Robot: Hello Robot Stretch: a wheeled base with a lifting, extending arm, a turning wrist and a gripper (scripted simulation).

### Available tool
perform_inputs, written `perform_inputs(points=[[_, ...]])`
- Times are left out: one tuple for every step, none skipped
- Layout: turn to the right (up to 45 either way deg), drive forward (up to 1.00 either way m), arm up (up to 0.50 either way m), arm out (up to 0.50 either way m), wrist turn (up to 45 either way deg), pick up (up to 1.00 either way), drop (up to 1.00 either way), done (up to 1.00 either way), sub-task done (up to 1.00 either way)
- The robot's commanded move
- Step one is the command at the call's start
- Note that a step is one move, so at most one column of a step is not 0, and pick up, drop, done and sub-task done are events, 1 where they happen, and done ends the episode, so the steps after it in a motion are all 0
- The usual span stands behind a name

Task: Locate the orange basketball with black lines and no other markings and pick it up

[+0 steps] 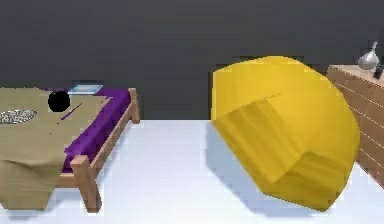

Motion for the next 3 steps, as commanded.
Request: perform_inputs(points=[[45.0,0.00,0.00,0.00,0.0,0.00,0.00,0.00,0.00],[42.0,0.00,0.00,0.00,0.0,0.00,0.00,0.00,0.00],[0.0,0.15,0.00,0.00,0.0,0.00,0.00,0.00,0.00]])
